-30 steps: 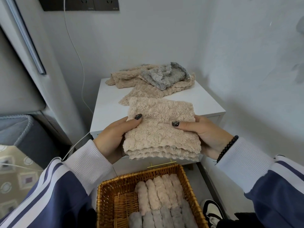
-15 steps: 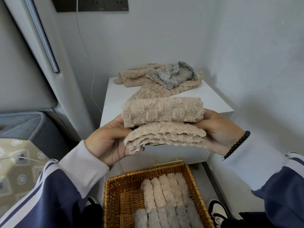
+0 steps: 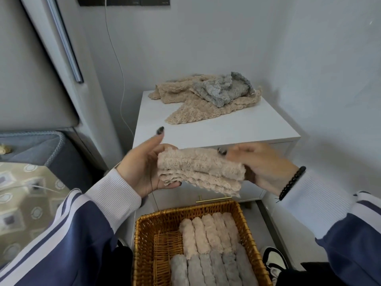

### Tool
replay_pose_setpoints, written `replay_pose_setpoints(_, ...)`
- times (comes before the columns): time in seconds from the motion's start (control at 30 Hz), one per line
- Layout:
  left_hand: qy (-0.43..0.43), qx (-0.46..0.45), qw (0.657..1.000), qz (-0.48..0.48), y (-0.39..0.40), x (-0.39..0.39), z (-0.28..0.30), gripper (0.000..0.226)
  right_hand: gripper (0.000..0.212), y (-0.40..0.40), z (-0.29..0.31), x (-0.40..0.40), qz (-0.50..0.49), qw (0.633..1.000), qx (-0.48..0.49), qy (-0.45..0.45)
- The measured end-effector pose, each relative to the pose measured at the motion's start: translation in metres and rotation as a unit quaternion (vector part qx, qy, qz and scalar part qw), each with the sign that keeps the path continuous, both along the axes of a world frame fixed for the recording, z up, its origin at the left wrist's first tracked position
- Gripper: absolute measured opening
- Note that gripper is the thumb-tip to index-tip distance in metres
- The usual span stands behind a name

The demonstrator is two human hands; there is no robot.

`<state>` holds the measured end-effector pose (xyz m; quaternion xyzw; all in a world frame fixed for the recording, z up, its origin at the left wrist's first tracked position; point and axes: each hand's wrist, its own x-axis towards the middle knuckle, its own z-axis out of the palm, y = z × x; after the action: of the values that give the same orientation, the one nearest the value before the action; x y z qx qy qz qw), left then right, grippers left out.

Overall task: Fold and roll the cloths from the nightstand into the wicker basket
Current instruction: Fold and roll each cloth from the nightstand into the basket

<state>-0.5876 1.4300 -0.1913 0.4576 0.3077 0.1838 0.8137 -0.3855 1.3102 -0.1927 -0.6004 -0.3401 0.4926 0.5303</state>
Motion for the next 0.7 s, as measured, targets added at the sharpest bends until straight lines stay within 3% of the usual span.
replay_pose_setpoints(0.07,0.057,0.061,0.997,-0.002,0.0,0.003,-0.006,0.024,0.037,0.0,-0.004,-0.004,0.013,0.997,0.002,-0.078)
replay_pose_setpoints(0.13,0.07,0.079,0.994,0.011,0.001,0.006,-0.011,0.035,0.045,0.0,-0.008,-0.005,0.024,0.996,0.001,-0.091)
replay_pose_setpoints(0.27,0.048,0.081,0.995,0.032,0.008,0.001,-0.017,0.072,0.09,0.001,-0.017,-0.011,0.081,0.99,-0.072,-0.089)
replay_pose_setpoints(0.33,0.049,0.082,0.995,0.03,0.008,-0.002,-0.021,0.081,0.102,0.003,-0.029,-0.018,0.114,0.983,-0.095,-0.106)
replay_pose_setpoints(0.43,0.079,0.081,0.993,0.042,0.006,-0.006,-0.035,0.073,0.095,0.007,-0.054,-0.04,0.167,0.97,-0.132,-0.115)
replay_pose_setpoints(0.6,0.207,0.086,0.972,0.068,0.004,-0.011,-0.071,0.06,0.058,0.014,-0.078,-0.065,0.178,0.955,-0.174,-0.162)
replay_pose_setpoints(0.7,0.262,0.066,0.959,0.087,0.001,-0.011,-0.088,0.062,0.058,0.019,-0.096,-0.069,0.16,0.942,-0.213,-0.203)
